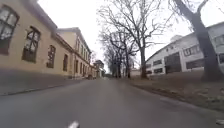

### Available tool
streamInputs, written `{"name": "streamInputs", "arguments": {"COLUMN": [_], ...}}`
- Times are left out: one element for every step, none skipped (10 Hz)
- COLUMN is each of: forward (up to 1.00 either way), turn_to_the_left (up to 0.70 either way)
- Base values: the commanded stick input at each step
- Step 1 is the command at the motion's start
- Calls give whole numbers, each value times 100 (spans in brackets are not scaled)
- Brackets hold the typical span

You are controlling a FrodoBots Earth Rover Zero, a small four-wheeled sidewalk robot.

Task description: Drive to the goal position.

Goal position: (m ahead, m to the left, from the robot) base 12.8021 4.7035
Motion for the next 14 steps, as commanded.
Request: {"name": "streamInputs", "arguments": {"forward": [100,100,100,100,100,100,100,100,100,100,100,100,100,100], "turn_to_the_left": [0,0,0,0,0,0,0,0,0,0,0,0,0,0]}}
